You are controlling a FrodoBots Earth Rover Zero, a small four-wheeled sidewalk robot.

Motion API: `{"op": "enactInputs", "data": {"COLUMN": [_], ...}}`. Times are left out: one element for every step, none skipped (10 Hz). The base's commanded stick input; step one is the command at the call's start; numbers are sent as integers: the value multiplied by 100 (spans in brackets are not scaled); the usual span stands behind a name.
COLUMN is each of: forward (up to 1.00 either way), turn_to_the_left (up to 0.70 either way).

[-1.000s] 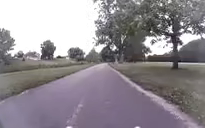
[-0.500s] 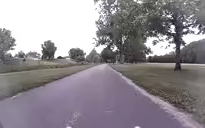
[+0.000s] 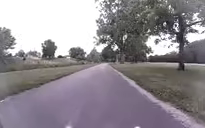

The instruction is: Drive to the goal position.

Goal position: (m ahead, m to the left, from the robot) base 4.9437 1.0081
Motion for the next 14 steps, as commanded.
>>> {"op": "enactInputs", "data": {"forward": [70,70,70,70,70,70,70,70,70,70,70,70,70,70], "turn_to_the_left": [0,0,0,0,0,0,0,0,0,0,0,0,0,0]}}
